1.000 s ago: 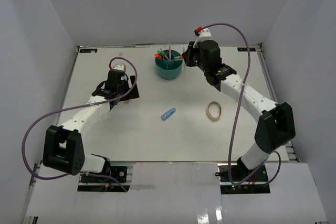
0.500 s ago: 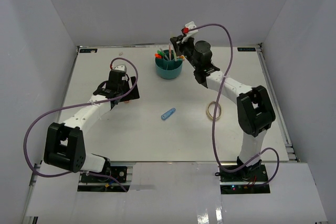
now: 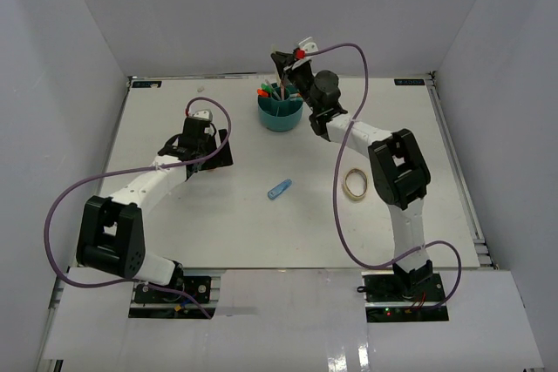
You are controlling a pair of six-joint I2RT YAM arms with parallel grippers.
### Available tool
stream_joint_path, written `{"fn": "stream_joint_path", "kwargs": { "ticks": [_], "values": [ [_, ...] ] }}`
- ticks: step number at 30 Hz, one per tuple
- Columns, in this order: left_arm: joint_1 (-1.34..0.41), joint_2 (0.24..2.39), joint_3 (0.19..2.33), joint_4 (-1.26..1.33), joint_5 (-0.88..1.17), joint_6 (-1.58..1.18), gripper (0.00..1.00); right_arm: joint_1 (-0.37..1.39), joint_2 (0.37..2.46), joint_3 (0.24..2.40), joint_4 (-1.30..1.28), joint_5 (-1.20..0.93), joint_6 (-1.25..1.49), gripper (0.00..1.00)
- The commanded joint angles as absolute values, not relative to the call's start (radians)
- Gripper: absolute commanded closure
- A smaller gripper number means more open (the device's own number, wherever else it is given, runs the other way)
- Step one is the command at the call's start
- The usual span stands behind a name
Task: Sort the stationery into containers
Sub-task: Place the pen in the storage box.
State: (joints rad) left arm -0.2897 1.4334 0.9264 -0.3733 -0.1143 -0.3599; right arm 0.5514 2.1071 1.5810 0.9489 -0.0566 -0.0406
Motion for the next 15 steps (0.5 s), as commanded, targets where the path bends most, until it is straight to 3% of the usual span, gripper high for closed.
{"fn": "stream_joint_path", "kwargs": {
  "ticks": [1,12,15],
  "values": [
    [-0.285,1.425,0.942,-0.36,-0.097,-0.359,0.02,0.552,2.141,1.637,1.071,-0.045,-0.063,0.91],
    [-0.285,1.431,0.942,-0.359,-0.097,-0.356,0.02,0.555,2.224,1.6,1.111,-0.003,-0.081,0.87],
    [-0.285,1.431,0.942,-0.36,-0.092,-0.356,0.02,0.557,2.221,1.577,1.115,0.034,-0.1,0.82]
  ]
}}
